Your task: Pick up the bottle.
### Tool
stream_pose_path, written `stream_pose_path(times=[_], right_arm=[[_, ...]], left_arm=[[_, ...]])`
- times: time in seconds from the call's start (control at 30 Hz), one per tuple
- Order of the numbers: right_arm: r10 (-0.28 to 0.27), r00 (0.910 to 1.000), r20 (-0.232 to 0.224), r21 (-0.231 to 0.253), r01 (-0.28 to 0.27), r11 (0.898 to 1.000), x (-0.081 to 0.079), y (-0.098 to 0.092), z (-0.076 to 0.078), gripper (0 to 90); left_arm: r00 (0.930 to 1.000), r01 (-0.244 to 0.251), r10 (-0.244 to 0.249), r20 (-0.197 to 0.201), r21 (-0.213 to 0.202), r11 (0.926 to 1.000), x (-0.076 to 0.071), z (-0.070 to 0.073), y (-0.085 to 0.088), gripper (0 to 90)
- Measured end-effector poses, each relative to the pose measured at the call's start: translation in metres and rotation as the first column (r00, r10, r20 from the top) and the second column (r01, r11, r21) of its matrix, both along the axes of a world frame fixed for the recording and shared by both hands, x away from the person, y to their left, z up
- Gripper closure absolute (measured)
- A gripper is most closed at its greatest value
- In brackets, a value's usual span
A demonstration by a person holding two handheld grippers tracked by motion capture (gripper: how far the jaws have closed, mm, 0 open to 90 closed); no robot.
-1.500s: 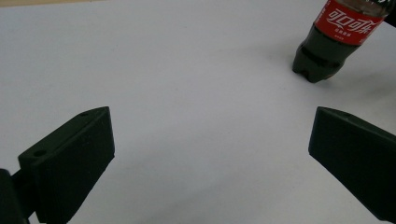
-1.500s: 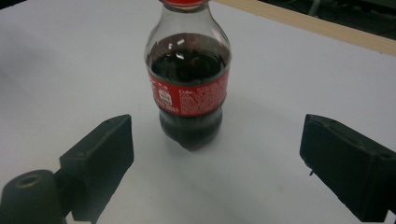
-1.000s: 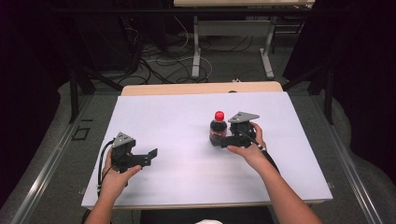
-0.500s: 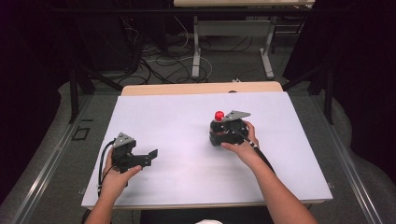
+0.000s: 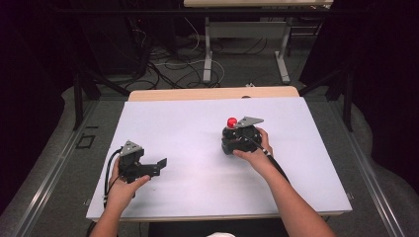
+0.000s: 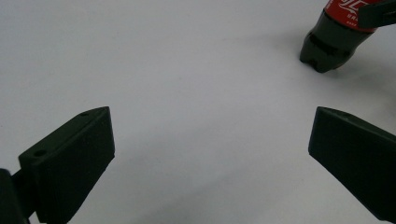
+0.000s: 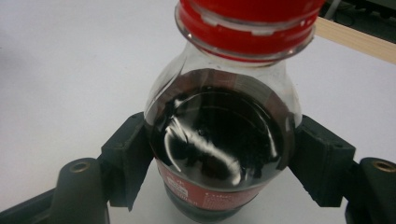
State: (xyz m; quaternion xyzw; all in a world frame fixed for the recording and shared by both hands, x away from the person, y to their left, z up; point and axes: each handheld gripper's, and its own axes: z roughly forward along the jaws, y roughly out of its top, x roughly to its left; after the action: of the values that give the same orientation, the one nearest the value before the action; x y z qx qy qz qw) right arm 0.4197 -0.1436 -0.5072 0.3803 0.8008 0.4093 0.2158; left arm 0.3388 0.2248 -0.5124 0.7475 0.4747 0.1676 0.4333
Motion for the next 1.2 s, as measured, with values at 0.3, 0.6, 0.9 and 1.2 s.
stream_pose_path(times=[0.3, 0.6, 0.9, 1.2], right_arm=[[0.001, 0.9999, -0.014, 0.013, -0.001, 1.0, 0.0023, 0.0011, -0.0058, 27.4], [0.004, 0.9992, -0.041, 0.025, -0.003, 1.0, 0.0044, -0.0003, -0.0091, 27.8], [-0.002, 0.9997, -0.024, 0.027, 0.002, 1.0, 0.004, -0.0004, -0.009, 28.3], [0.005, 0.9999, -0.012, 0.027, -0.005, 1.0, 0.0016, 0.0006, -0.0066, 29.3]], left_arm=[[1.0, 0.001, -0.001, 0.0, 0.005, 1.0, 0.0009, -0.0007, 0.0012, 0.4], [1.0, 0.0, 0.0, -0.008, -0.003, 1.0, 0.0009, -0.0014, 0.0005, 0.4], [1.0, -0.002, 0.002, -0.007, -0.001, 1.0, 0.0014, -0.0024, 0.0009, 0.5], [0.9999, -0.004, 0.004, -0.01, 0.002, 1.0, 0.0018, -0.0035, 0.0015, 0.5]])
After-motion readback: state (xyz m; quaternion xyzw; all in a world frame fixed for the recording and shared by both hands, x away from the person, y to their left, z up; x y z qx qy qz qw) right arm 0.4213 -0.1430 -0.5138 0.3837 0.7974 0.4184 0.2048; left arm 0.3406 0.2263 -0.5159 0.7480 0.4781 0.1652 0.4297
